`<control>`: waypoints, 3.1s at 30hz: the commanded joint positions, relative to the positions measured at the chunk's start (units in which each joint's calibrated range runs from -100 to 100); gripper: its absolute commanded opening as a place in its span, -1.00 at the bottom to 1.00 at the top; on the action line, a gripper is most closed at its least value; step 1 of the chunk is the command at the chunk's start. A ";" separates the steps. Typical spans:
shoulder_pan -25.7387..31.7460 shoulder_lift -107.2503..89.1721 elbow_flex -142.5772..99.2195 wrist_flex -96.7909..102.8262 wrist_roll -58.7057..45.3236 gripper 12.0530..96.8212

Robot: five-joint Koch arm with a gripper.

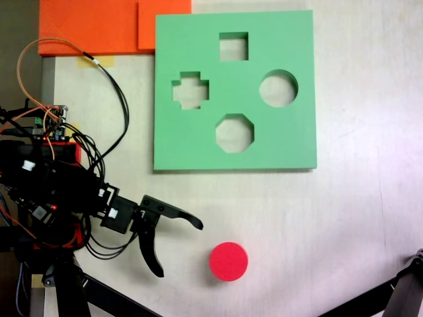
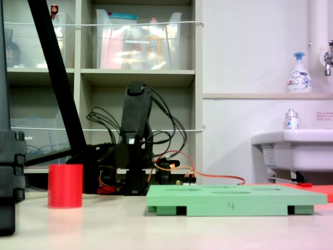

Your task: Put the cylinder block into the corresponding hole

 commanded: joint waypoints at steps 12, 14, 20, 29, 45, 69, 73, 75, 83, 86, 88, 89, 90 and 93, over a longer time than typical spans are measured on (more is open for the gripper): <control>0.63 25.82 18.42 10.79 -1.03 0.84; 0.78 29.73 21.01 10.79 -1.12 0.84; 1.12 39.93 27.59 11.08 -1.47 0.84; 1.32 49.01 34.27 12.04 -2.15 0.84; 1.47 55.15 40.75 11.95 -2.93 0.83; 1.95 53.47 41.15 11.66 -3.71 -0.20; 2.10 53.20 40.75 11.56 -3.71 -0.30; 2.05 53.20 40.55 11.56 -3.71 -0.33; 2.00 50.68 39.55 11.46 -3.71 -0.36; 2.10 46.63 38.36 10.60 -3.66 -0.36; 2.44 42.44 37.26 9.06 -3.66 -0.36; 2.64 40.07 36.66 8.29 -3.66 -0.36; 2.83 37.13 35.86 7.32 -3.66 -0.36; 3.96 26.24 33.87 2.41 -3.66 -0.36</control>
